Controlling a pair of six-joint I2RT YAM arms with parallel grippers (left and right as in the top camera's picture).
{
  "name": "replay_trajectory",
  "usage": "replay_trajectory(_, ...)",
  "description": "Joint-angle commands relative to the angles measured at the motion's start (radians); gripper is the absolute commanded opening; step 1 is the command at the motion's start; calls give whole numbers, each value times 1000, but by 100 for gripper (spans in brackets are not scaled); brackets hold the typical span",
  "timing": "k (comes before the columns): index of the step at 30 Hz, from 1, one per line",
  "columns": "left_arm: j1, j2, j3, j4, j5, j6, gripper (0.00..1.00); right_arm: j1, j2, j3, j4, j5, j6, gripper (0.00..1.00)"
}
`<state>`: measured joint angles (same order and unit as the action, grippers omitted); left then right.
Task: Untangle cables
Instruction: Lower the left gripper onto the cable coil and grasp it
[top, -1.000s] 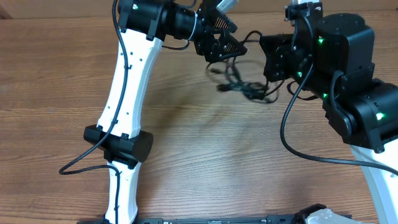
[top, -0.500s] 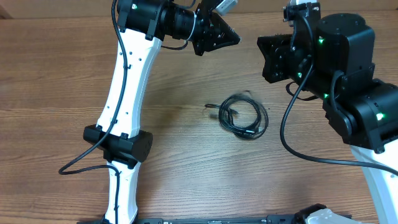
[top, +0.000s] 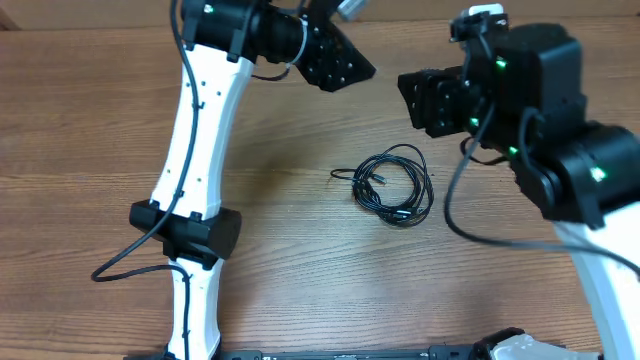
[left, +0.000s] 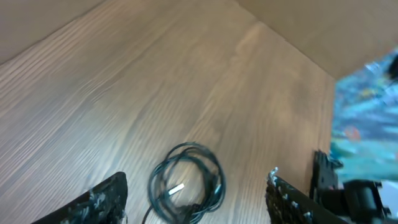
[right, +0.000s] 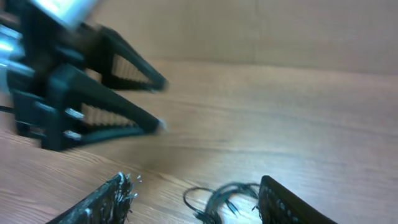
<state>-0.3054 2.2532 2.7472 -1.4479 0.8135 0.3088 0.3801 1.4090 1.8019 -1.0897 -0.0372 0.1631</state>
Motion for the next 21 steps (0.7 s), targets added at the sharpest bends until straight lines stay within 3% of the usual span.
replay_trajectory(1, 62, -35, -1, -7, -47, -98, 73, -1, 99, -45, -19, 29, 64, 66)
replay_trajectory(8, 116, -35, -1, -57, -143, -211, 72, -1, 265, -96, -71, 28, 182, 66)
replay_trajectory(11, 115, -35, -1, -99, -245, -252, 72, -1, 314, -96, -134, 28, 270, 75)
replay_trajectory(14, 106, -35, -2, -129, -263, -262, 74, -1, 322, -96, -158, 29, 282, 79)
replay_trajectory(19, 45, -34, -2, -220, -198, 86, 78, -11, 311, -72, -160, 29, 200, 81)
replay_trajectory(20, 28, -33, -3, -240, -227, 125, 84, -18, 308, -58, -172, 29, 199, 82)
replay_trajectory(21, 13, -32, -7, -242, -285, 120, 99, -26, 304, -38, -189, 27, 199, 82)
